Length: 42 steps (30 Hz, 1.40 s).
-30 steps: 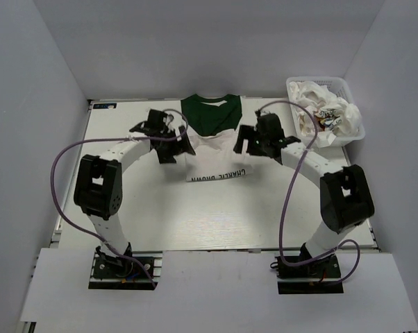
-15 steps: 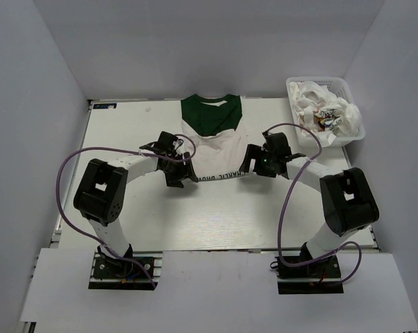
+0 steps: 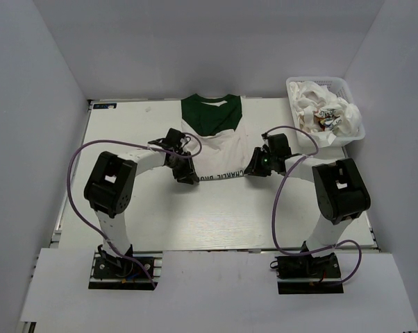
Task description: Fold and stack the t-shirts
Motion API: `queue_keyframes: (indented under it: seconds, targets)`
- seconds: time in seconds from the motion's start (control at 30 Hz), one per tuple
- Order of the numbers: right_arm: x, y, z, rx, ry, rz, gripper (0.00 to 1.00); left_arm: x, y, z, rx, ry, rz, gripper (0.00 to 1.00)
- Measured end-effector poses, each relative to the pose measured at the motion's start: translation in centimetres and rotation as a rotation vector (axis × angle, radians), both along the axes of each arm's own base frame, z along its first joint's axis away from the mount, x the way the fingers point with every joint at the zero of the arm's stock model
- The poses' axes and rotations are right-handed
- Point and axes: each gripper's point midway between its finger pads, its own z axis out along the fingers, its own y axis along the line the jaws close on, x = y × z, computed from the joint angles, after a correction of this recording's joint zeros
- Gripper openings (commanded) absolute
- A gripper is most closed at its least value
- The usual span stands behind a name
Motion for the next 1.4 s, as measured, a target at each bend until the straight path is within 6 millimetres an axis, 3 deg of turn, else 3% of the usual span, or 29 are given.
queue_keyframes:
  seconds: [0.27, 0.47, 0.63, 0.97, 1.03, 1.07, 1.1, 1.23, 1.33, 1.4]
  targets:
    - [0.3, 0.0, -0.1, 0.018, 0.005, 0.003, 0.24, 0.3, 0.5, 0.2, 0.035, -0.001, 0.018, 0.51]
    - [0.3, -0.1, -0.1, 0.022, 0.008, 0.003, 0.24, 0.4, 3.6, 0.4, 0.168, -0.029, 0.067, 0.56]
    - [0.4, -0.1, -0.1, 0.025, 0.011, 0.003, 0.24, 0.6, 5.4, 0.3, 0.254, -0.042, 0.088, 0.55]
    - [0.5, 0.1, -0.1, 0.034, 0.014, 0.010, 0.24, 2.3, 3.8, 0.1, 0.205, -0.068, 0.037, 0.43]
    - [0.5, 0.1, -0.2, 0.039, 0.017, 0.012, 0.24, 2.6, 3.4, 0.1, 0.184, -0.078, 0.025, 0.30]
    - [0.6, 0.1, -0.2, 0.041, 0.017, 0.011, 0.22, 2.7, 3.2, 0.1, 0.177, -0.081, 0.020, 0.19]
    - [0.6, 0.1, -0.1, 0.042, 0.018, 0.012, 0.22, 2.9, 3.0, 0.0, 0.169, -0.083, 0.015, 0.00]
    - [0.5, 0.1, -0.2, 0.039, 0.018, 0.013, 0.00, 3.1, 2.3, 0.0, 0.140, -0.092, -0.011, 0.00]
    - [0.4, 0.0, -0.1, 0.038, 0.020, 0.010, 0.00, 2.6, 2.3, 0.0, 0.132, -0.098, -0.019, 0.00]
    - [-0.7, -0.3, 0.0, 0.032, 0.031, 0.011, 0.00, 1.3, 2.7, 0.1, 0.128, -0.093, -0.025, 0.00]
